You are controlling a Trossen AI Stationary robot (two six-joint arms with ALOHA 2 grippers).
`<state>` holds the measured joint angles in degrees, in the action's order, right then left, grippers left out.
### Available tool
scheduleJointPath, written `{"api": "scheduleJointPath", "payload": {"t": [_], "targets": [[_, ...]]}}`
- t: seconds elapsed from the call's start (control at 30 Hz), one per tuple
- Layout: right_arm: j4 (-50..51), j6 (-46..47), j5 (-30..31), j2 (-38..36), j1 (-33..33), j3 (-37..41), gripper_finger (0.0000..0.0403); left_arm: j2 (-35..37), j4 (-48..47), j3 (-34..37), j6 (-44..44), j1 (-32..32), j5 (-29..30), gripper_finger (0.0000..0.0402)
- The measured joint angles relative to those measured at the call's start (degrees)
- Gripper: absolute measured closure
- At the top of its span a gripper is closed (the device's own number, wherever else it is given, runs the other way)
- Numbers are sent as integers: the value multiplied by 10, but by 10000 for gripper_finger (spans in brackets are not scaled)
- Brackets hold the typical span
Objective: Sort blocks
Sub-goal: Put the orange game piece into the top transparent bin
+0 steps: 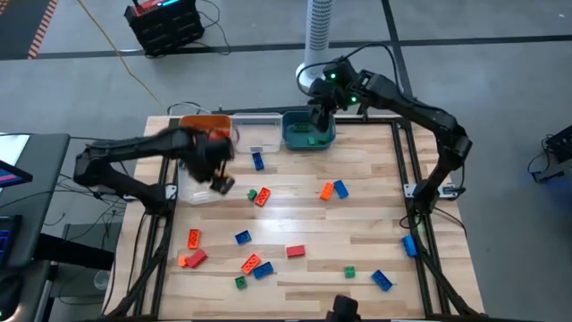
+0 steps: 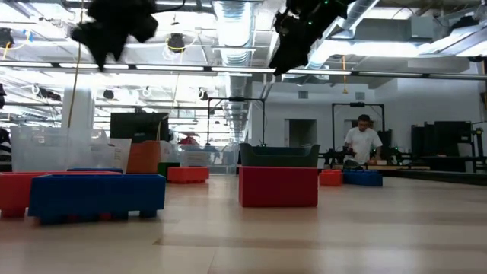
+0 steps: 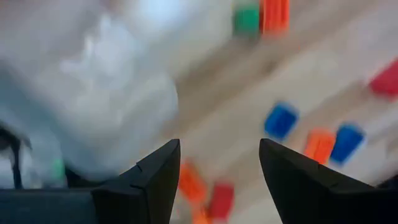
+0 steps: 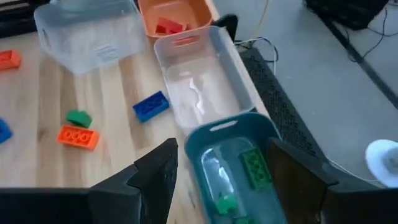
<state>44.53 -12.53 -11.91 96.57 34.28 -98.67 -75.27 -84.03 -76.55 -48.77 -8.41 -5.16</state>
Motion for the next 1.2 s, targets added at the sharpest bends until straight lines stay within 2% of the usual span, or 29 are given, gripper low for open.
{"api": "scheduleJointPath", "payload": {"t": [0.17, 0.3, 0.53, 0.73, 0.9, 1.03, 1.2], "targets": [[-18, 0, -1, -4, 3, 0, 149, -31, -11, 0, -114, 94, -57, 189], [-15, -1, -12, -4, -3, 0, 149, -60, -4, 0, -165, 152, -80, 189], [-17, -2, -17, -4, -23, 0, 149, -88, 22, 24, -276, 242, -48, 189], [-17, -9, -17, -4, -44, 0, 149, -25, 130, 144, -455, 332, -55, 189], [-18, -15, -17, -4, -57, 0, 149, 36, 165, 217, -588, 379, -54, 189], [-22, -10, -17, -4, -66, 0, 149, 76, 185, 269, -654, 397, -37, 189], [-22, 3, -17, -4, -75, 1, 149, 100, 246, 336, -687, 398, -25, 188]]}}
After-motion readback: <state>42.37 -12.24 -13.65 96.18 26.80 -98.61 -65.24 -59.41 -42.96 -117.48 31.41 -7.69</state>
